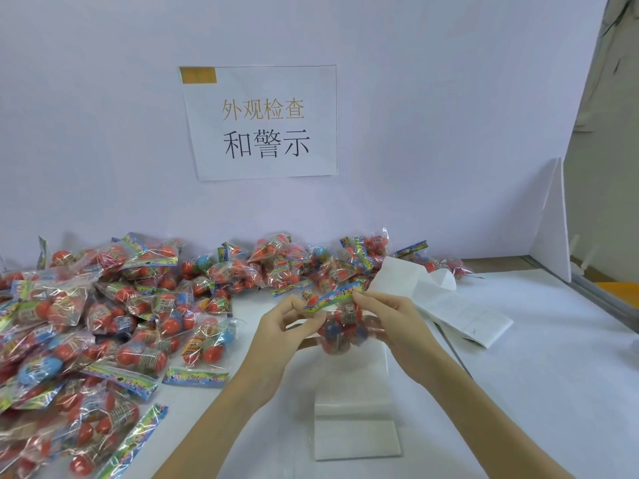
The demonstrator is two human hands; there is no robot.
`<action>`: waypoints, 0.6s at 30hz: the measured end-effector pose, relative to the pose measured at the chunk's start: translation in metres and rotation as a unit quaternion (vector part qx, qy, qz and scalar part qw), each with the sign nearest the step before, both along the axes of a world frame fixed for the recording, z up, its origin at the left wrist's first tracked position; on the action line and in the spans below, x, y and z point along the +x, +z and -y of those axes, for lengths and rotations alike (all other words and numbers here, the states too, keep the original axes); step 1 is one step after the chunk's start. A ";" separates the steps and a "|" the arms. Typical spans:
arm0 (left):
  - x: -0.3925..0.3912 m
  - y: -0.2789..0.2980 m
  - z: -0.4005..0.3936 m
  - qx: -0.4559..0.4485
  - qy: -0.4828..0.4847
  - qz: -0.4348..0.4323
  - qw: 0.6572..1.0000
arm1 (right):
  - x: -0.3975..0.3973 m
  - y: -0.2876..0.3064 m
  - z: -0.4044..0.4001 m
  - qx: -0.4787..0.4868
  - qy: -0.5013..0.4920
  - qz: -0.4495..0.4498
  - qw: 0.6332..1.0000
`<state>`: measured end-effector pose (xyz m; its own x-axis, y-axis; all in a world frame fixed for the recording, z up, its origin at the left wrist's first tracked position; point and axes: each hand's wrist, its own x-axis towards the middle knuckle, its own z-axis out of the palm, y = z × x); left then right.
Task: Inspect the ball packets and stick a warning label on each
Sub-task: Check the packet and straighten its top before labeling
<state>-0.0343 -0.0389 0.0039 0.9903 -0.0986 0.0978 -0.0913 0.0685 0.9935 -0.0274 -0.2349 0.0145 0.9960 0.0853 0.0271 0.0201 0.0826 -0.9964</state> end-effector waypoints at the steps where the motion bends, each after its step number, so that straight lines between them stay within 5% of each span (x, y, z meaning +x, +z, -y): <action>1: 0.000 0.000 0.001 0.002 0.002 0.012 1.000 | 0.000 0.000 -0.001 0.027 -0.009 -0.013 1.000; 5: -0.001 0.007 -0.001 0.015 0.022 0.042 0.999 | -0.004 0.004 -0.008 0.099 -0.023 -0.019 0.995; 10: 0.001 0.005 -0.006 -0.111 0.016 -0.024 0.993 | -0.003 0.004 -0.006 0.209 -0.010 -0.083 0.974; 18: 0.010 -0.003 -0.010 -0.079 0.112 0.012 0.990 | -0.003 -0.001 -0.009 0.066 0.016 -0.011 0.998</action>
